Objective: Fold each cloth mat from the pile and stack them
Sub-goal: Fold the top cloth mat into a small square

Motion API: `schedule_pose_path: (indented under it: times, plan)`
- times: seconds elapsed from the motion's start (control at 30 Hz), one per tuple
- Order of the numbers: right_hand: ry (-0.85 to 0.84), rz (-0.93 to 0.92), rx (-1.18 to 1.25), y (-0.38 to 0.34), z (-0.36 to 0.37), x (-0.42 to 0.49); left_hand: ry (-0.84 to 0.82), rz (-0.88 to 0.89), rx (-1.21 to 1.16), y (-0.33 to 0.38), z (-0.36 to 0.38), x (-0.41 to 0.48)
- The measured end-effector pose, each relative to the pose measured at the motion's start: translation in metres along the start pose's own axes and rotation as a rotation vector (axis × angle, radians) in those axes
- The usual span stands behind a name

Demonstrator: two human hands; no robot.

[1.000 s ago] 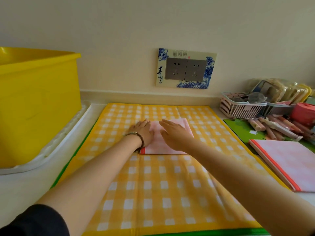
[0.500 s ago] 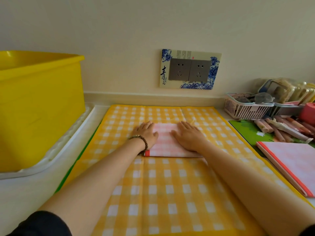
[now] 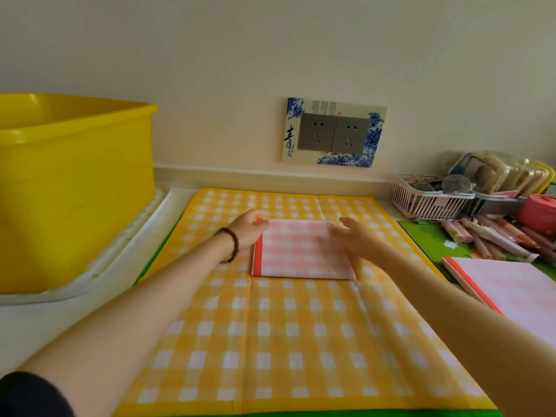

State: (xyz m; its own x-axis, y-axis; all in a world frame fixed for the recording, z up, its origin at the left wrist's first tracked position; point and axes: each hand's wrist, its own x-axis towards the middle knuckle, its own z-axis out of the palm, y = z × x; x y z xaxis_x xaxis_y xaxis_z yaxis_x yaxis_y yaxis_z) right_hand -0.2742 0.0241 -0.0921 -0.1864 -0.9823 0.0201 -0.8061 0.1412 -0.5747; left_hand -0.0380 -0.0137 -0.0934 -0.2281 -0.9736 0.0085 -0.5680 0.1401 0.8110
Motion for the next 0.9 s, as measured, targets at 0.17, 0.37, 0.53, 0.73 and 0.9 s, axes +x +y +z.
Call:
schedule_pose_path:
  times: [0.17, 0.37, 0.53, 0.73, 0.9]
  plan:
    - [-0.061, 0.12, 0.293, 0.001, -0.026, -0.009, -0.055, -0.188, -0.292, 0.014, -0.028, -0.015]
    - [-0.24, 0.268, 0.392, -0.003, -0.04, -0.029, -0.203, -0.383, -0.386, 0.021, -0.036, -0.038]
    - [-0.295, 0.309, 0.385, -0.003, -0.04, -0.041, -0.22, -0.444, -0.487, 0.019, -0.033, -0.045]
    - [-0.27, 0.425, 0.568, -0.007, -0.035, -0.053, -0.25, -0.493, -0.496, 0.02, -0.029, -0.06]
    - [-0.259, 0.41, 0.752, 0.001, -0.039, -0.068, -0.254, -0.426, -0.516, 0.022, -0.019, -0.069]
